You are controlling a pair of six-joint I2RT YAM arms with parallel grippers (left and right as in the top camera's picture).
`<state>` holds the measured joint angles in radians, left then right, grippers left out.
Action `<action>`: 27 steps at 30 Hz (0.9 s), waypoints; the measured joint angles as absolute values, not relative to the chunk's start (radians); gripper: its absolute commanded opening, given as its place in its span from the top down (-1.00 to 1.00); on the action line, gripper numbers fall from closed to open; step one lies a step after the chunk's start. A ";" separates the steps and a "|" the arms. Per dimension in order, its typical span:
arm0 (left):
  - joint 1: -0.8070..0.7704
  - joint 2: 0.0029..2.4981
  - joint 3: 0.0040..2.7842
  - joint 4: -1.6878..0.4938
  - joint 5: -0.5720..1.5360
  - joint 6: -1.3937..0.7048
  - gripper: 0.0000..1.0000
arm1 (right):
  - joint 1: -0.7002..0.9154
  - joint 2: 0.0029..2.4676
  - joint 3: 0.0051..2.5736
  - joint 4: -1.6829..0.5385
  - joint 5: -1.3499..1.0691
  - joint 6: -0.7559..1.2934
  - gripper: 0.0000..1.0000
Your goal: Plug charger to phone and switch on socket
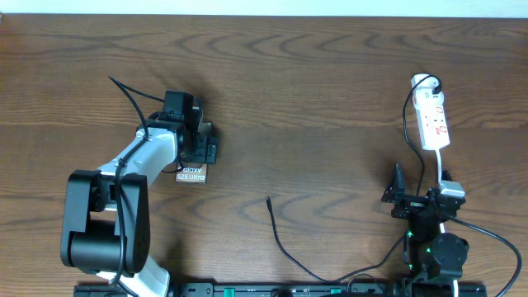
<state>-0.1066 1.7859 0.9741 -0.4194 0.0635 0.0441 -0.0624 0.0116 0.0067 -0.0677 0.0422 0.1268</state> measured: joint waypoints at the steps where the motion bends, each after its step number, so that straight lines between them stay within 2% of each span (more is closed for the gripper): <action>1: -0.107 1.786 0.974 -0.421 0.064 0.046 -0.96 | -0.062 0.012 0.007 -0.068 0.042 0.127 -0.98; 27: -0.107 1.827 1.037 -0.486 0.065 0.050 -0.96 | -0.062 0.012 0.007 -0.068 0.042 0.127 -0.99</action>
